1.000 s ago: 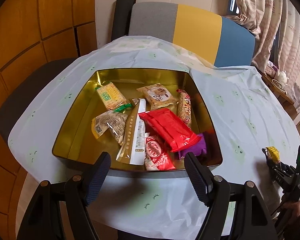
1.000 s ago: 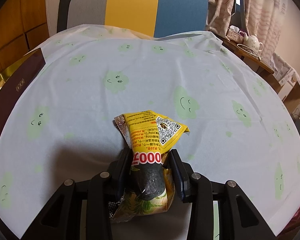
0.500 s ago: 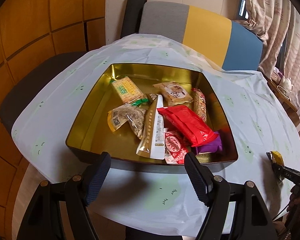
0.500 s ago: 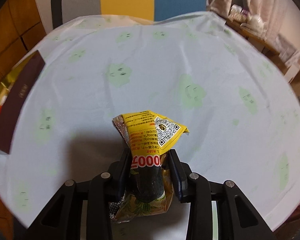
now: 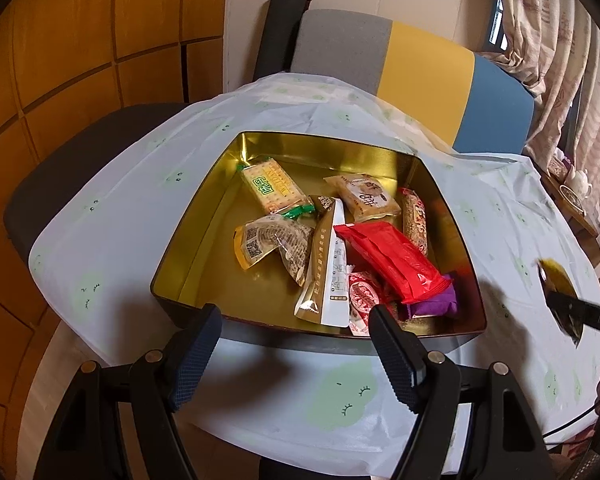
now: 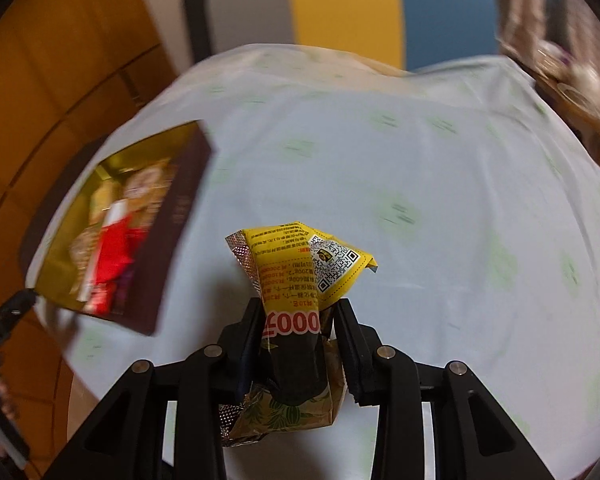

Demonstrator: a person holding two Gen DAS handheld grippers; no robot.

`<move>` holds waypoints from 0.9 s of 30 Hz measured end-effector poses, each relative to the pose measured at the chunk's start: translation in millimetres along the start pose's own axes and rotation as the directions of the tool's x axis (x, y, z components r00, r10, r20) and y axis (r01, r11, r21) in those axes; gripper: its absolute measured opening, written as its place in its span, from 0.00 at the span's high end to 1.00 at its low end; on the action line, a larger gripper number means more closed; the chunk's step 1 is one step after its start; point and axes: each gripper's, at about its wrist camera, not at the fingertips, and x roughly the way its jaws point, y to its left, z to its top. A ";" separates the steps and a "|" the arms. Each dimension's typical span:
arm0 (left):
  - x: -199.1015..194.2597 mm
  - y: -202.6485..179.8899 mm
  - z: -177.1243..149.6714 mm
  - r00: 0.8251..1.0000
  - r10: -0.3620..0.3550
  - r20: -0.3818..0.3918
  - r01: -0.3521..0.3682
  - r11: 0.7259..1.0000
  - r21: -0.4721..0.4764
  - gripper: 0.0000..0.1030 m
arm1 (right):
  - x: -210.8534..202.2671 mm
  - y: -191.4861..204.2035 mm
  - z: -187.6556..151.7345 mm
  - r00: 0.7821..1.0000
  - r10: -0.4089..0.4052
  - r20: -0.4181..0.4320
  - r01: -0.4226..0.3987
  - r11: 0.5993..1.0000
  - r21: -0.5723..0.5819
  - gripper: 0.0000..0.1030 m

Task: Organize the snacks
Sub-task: 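Carry the yellow snack bag into the gold tin and open the right gripper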

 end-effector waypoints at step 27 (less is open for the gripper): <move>8.8 15.4 2.1 1.000 0.026 -0.015 -0.026 0.999 -0.043 0.25 | 73.6 179.1 62.0 0.998 0.066 -0.021 -0.069 0.922 -0.382 0.47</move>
